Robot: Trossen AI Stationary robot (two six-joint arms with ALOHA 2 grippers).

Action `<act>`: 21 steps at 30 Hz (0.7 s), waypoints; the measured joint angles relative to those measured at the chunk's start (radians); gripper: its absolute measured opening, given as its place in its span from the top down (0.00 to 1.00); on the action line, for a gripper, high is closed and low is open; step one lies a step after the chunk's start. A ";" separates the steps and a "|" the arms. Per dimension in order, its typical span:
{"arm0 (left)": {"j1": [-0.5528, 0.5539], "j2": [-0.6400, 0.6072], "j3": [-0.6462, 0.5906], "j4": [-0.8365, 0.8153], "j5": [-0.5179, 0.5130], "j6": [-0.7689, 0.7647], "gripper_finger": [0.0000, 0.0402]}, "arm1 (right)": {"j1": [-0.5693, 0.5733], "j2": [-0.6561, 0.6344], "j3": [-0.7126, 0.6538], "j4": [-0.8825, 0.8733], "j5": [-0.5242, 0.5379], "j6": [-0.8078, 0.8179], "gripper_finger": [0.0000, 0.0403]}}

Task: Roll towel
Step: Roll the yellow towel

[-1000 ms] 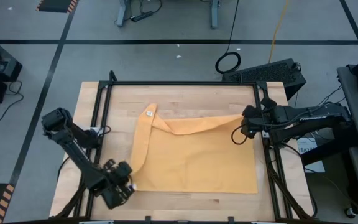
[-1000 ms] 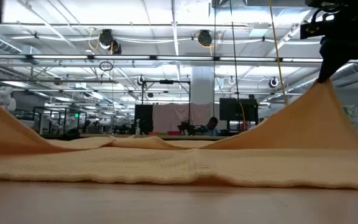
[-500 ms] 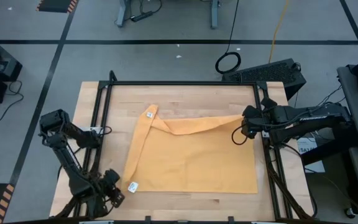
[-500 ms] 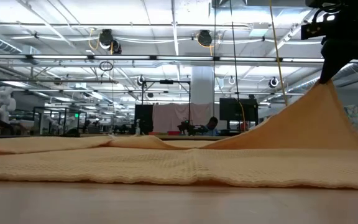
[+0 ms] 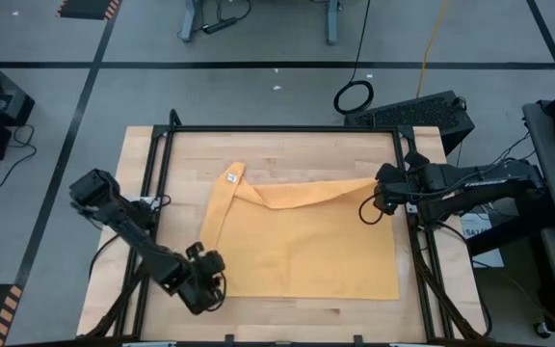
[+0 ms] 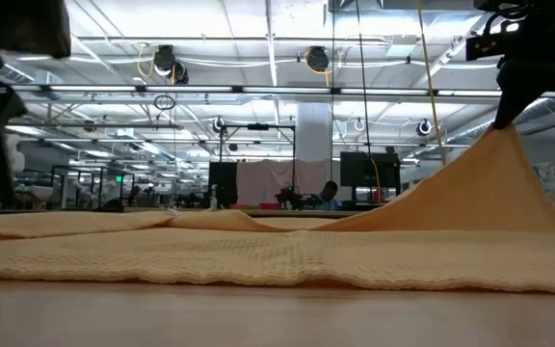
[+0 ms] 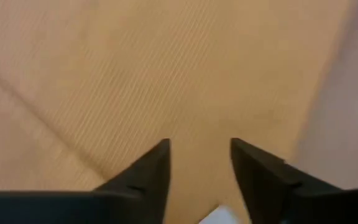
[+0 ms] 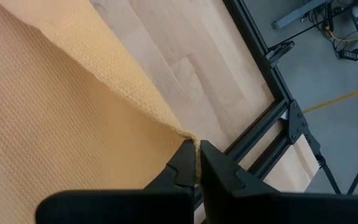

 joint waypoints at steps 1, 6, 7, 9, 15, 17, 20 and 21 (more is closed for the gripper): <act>0.007 0.004 -0.004 -0.023 0.019 -0.021 0.65 | 0.000 0.000 0.000 0.000 0.000 0.000 1.00; 0.004 0.007 -0.039 -0.088 0.067 -0.165 0.87 | 0.000 0.000 0.000 -0.003 0.000 -0.006 1.00; -0.004 0.007 -0.046 -0.092 0.079 -0.181 0.91 | 0.000 0.000 0.000 -0.005 0.000 -0.006 1.00; -0.022 0.007 -0.058 -0.109 0.099 -0.221 0.96 | 0.000 0.000 0.000 -0.013 0.000 -0.006 1.00; -0.099 0.007 -0.047 -0.311 0.149 -0.428 0.98 | 0.000 0.000 0.000 -0.025 0.000 -0.006 1.00; -0.134 0.007 -0.026 -0.388 0.149 -0.509 0.96 | 0.000 0.000 0.000 -0.031 0.001 -0.006 1.00; -0.186 0.007 -0.017 -0.510 0.194 -0.656 0.95 | 0.000 0.000 0.000 -0.036 0.001 0.001 1.00; -0.202 0.006 -0.019 -0.525 0.241 -0.694 0.95 | 0.000 0.000 0.000 -0.037 0.000 0.003 1.00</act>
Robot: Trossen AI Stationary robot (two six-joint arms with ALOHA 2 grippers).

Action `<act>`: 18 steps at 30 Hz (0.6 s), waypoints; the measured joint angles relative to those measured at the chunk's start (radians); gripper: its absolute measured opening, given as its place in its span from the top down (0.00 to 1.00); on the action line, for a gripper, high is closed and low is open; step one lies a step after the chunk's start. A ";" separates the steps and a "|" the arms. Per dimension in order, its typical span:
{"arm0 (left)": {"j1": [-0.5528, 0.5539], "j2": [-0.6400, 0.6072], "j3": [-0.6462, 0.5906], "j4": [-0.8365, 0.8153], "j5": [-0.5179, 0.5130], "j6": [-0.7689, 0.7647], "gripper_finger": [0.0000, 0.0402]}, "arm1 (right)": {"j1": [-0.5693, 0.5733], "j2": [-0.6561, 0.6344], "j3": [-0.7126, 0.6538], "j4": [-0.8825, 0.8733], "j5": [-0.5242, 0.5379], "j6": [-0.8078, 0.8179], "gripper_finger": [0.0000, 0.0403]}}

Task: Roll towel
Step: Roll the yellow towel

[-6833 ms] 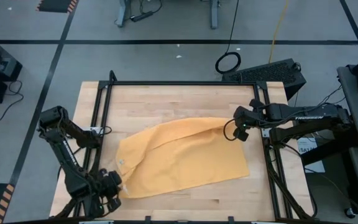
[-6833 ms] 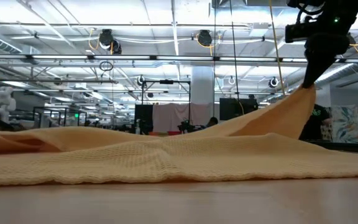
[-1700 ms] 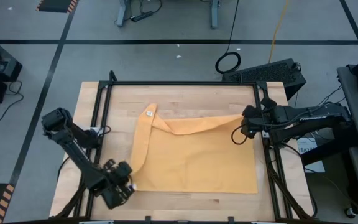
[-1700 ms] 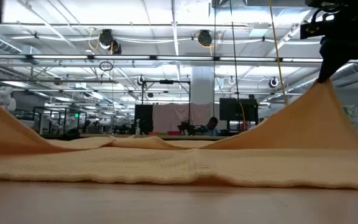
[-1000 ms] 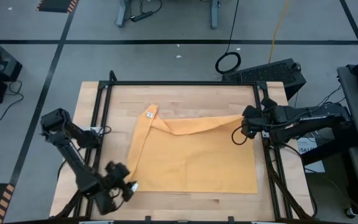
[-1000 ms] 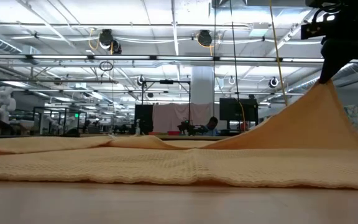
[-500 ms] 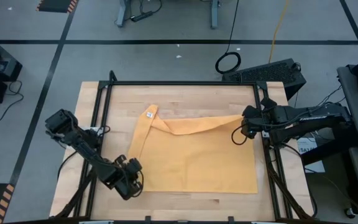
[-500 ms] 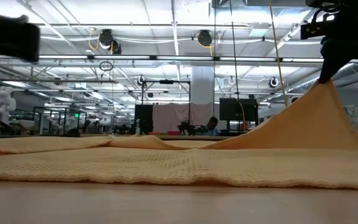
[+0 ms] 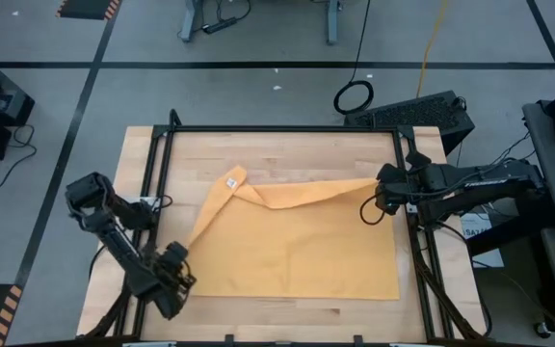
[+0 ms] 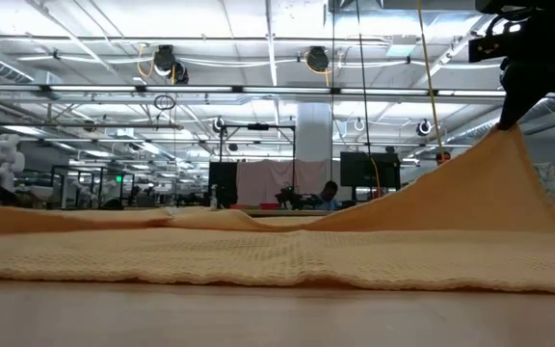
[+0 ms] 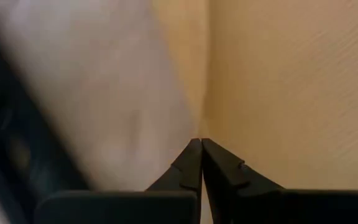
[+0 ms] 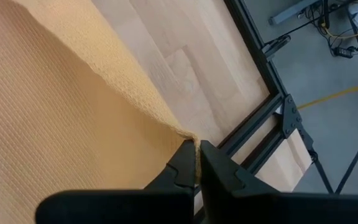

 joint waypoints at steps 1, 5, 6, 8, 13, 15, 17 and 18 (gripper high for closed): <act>-0.013 0.000 -0.005 -0.003 0.056 -0.029 0.95 | 0.000 0.000 0.000 0.000 0.000 0.001 1.00; -0.025 -0.002 0.011 -0.025 0.131 -0.082 0.95 | 0.000 0.000 0.000 0.026 0.011 0.002 1.00; -0.014 -0.008 0.027 -0.028 0.097 -0.082 0.95 | 0.000 0.000 0.000 0.040 0.020 0.001 1.00; 0.023 -0.017 0.072 -0.071 0.014 -0.071 0.95 | 0.000 0.000 0.000 0.068 0.039 -0.002 1.00; 0.178 -0.037 0.194 -0.196 -0.348 0.179 0.95 | 0.000 0.000 0.000 0.098 0.079 -0.022 1.00; 0.295 -0.043 0.207 -0.256 -0.457 0.283 0.95 | 0.000 0.000 0.000 0.098 0.113 -0.024 1.00; 0.451 -0.050 0.207 -0.221 -0.482 0.483 0.95 | 0.000 0.000 0.000 0.099 0.148 -0.025 1.00; 0.530 -0.050 0.205 -0.176 -0.488 0.611 0.95 | 0.000 0.000 0.000 0.099 0.168 -0.025 1.00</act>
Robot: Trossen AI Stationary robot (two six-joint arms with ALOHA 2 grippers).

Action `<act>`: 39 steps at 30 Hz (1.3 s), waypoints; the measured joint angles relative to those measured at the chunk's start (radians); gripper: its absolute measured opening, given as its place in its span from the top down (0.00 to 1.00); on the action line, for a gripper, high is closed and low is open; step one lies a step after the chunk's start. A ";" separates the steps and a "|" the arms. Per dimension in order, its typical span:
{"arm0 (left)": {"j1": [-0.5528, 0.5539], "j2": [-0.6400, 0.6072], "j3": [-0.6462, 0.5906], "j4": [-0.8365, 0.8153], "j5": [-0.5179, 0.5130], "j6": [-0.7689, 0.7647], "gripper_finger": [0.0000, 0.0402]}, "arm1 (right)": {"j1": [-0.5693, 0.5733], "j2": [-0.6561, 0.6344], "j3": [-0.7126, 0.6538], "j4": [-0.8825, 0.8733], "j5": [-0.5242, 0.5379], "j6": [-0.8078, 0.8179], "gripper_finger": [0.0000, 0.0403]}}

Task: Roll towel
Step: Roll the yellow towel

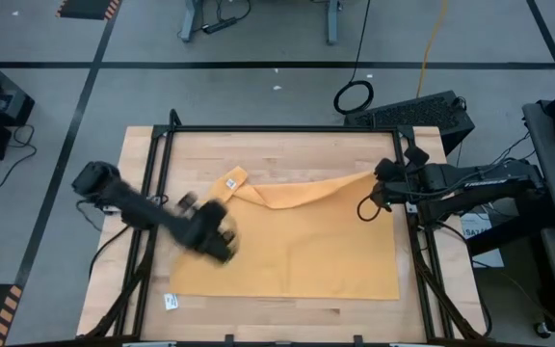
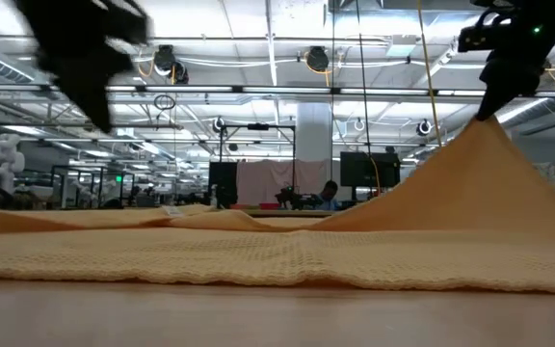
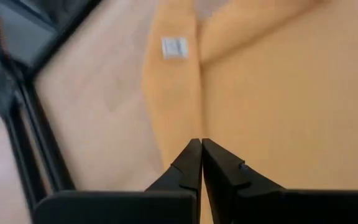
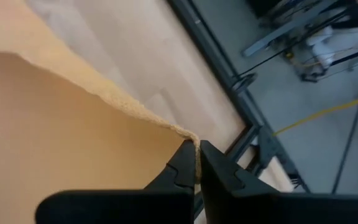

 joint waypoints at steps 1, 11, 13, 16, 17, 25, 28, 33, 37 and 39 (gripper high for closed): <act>0.086 0.000 -0.004 0.066 -0.003 0.138 0.95 | 0.000 0.000 0.000 0.003 0.018 -0.002 1.00; 0.706 0.004 -0.006 0.701 0.243 1.007 0.67 | 0.000 0.000 0.000 0.026 0.046 -0.032 1.00; 0.782 0.017 -0.006 0.709 0.301 1.014 0.58 | 0.000 0.000 0.000 0.026 0.044 -0.030 1.00; 0.833 0.037 -0.007 0.711 0.366 1.007 0.48 | 0.000 0.000 0.000 0.032 0.042 -0.030 1.00; 0.835 0.049 -0.007 0.715 0.376 1.005 0.45 | 0.000 0.000 0.000 0.037 0.042 -0.030 1.00; 0.756 0.125 -0.008 0.768 0.326 0.870 0.36 | 0.000 0.000 0.000 0.047 0.023 -0.035 1.00; 0.729 0.150 -0.008 0.794 0.251 0.828 0.35 | 0.000 0.000 0.000 0.046 0.021 -0.037 1.00; 0.715 0.203 -0.008 0.784 0.220 0.766 0.35 | 0.000 0.000 0.000 0.045 0.016 -0.037 1.00; 0.677 0.226 -0.008 0.768 0.186 0.700 0.36 | 0.000 0.000 0.000 0.045 0.016 -0.037 1.00; 0.658 0.228 -0.008 0.741 0.143 0.676 0.37 | 0.000 0.000 0.000 0.046 0.017 -0.034 1.00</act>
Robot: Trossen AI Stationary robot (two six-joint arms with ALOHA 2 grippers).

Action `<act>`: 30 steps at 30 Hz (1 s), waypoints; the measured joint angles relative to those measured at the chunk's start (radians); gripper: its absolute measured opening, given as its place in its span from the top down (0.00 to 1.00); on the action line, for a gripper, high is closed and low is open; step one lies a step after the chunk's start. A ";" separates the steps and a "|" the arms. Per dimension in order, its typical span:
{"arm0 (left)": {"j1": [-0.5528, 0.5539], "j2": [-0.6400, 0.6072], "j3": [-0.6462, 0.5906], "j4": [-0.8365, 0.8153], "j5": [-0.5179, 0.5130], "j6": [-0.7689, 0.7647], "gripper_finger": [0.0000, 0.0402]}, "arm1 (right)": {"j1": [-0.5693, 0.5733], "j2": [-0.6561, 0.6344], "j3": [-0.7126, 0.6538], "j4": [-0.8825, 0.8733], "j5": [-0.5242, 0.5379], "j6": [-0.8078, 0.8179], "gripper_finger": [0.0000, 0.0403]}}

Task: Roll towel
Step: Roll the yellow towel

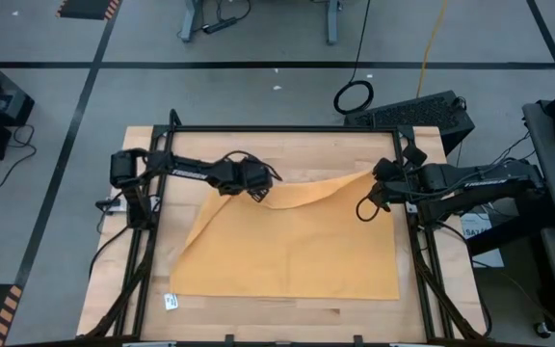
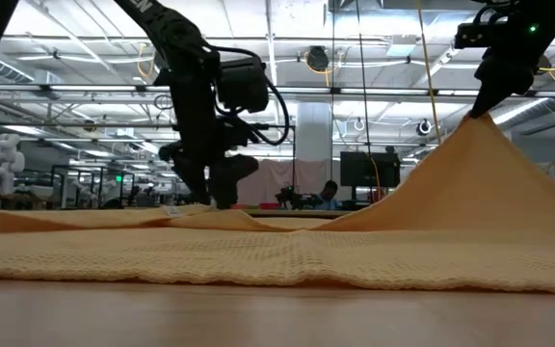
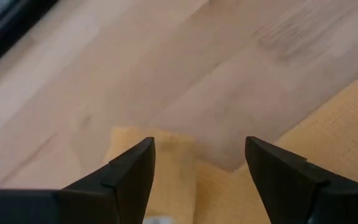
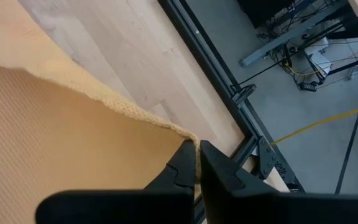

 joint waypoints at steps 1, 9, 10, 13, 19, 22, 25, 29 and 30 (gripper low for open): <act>-0.008 0.000 0.000 -0.010 -0.027 -0.010 0.38 | 0.000 0.000 0.000 0.000 0.000 0.004 1.00; -0.036 0.007 0.000 -0.044 -0.112 -0.002 0.60 | 0.000 0.000 0.000 0.030 0.004 0.030 1.00; -0.035 0.010 0.000 -0.032 -0.100 -0.002 0.63 | 0.000 0.000 0.000 0.035 0.004 0.030 1.00; -0.040 0.019 -0.001 0.000 -0.066 -0.011 0.69 | 0.000 0.000 0.000 0.048 0.004 0.031 1.00; -0.045 0.050 0.000 0.009 -0.077 -0.037 0.58 | 0.000 0.000 0.000 0.053 0.006 0.031 1.00; -0.045 0.086 -0.002 0.007 -0.115 -0.036 0.48 | 0.000 0.000 0.000 0.054 0.006 0.031 1.00; -0.045 0.119 -0.001 0.007 -0.150 -0.037 0.45 | 0.000 0.000 0.000 0.055 0.005 0.031 1.00; -0.071 0.135 -0.003 -0.019 -0.263 -0.040 0.66 | 0.000 0.000 0.000 0.058 0.005 0.031 1.00; -0.077 0.131 -0.002 -0.018 -0.283 -0.055 0.74 | 0.000 0.000 0.000 0.061 0.005 0.031 1.00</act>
